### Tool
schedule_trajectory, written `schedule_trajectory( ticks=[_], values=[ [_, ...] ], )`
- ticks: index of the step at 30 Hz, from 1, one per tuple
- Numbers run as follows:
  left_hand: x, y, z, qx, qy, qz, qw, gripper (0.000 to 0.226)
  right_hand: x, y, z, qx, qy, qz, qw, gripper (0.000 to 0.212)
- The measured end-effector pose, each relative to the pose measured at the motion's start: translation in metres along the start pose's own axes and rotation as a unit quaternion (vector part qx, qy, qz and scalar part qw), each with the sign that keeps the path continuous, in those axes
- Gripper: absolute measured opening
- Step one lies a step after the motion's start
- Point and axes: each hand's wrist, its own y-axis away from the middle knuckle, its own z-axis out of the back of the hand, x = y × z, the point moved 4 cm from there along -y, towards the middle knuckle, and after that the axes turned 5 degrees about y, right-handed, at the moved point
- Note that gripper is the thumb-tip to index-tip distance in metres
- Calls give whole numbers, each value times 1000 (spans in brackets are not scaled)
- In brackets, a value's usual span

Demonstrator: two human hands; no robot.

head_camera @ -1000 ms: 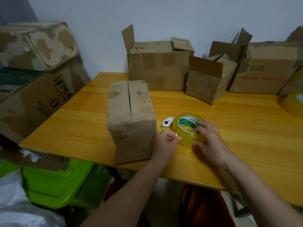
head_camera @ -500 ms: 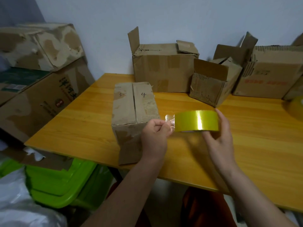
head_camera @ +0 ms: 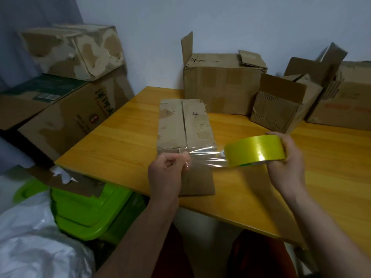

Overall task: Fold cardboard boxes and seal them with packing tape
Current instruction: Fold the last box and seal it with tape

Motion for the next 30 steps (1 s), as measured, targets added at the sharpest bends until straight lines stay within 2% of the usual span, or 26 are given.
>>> schedule_trajectory(
  ticks=[4, 7, 9, 11, 15, 18, 21, 24, 30],
  values=[
    [4, -6, 9, -2, -13, 17, 1000, 17, 15, 7, -17, 13, -64, -3, 998, 39],
    [0, -18, 21, -45, -37, -10, 998, 18, 18, 5, -20, 65, 49, 46, 996, 41],
    [0, -26, 32, -86, -41, -21, 995, 22, 17, -4, -18, 72, 186, 86, 976, 43],
    [0, -33, 36, -85, -49, -15, 995, 23, 18, -13, -19, 92, 256, 77, 959, 43],
    [-5, -48, 34, -77, -79, 11, 994, 21, 25, -26, -29, 136, 283, 31, 949, 35],
    [-11, -60, 31, -71, -86, 23, 994, 19, 35, -36, -31, 127, 326, 25, 936, 40],
    [-12, -65, 28, -53, -88, 30, 994, 29, 41, -44, -33, 124, 352, 29, 927, 47],
    [-13, -69, 26, -50, -91, 23, 994, 28, 42, -48, -34, 121, 373, 32, 919, 48],
    [-6, -68, 31, -108, -91, 23, 990, 13, 42, -47, -42, 125, 425, 64, 894, 53]
  ],
)
